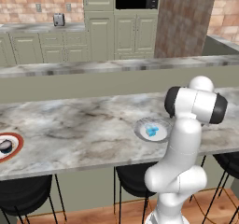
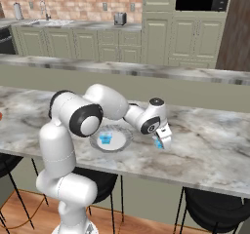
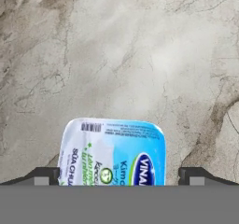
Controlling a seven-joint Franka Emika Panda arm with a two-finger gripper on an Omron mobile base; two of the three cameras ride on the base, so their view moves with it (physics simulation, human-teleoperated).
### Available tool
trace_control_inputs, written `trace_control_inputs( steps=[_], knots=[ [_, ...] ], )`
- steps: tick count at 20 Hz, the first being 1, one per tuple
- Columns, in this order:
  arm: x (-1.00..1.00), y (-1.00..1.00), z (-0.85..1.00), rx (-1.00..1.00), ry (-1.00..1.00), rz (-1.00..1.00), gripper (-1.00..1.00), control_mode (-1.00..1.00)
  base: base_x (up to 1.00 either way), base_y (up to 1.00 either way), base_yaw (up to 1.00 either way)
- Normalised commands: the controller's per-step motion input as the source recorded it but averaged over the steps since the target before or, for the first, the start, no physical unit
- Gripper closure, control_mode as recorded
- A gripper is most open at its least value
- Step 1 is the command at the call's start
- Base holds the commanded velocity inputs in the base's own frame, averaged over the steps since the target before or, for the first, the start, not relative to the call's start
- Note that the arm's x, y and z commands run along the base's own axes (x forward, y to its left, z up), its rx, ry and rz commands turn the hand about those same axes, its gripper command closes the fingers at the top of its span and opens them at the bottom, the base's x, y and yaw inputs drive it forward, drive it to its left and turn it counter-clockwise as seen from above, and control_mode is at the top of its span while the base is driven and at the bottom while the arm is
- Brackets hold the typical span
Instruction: Place two yogurt containers on each plate.
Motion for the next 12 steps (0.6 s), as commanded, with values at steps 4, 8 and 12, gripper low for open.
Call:
trace_control_inputs(
  steps=[4,8,12],
  knots=[
    [0.04,0.0,-0.05,0.0,0.0,0.0,-1.0,-1.0,0.0,0.0,0.0],
    [0.0,0.0,0.0,0.02,-0.04,0.0,-1.0,-1.0,0.0,0.0,0.0],
    [0.0,0.0,0.0,0.03,-0.02,0.0,-1.0,-1.0,0.0,0.0,0.0]
  ],
)
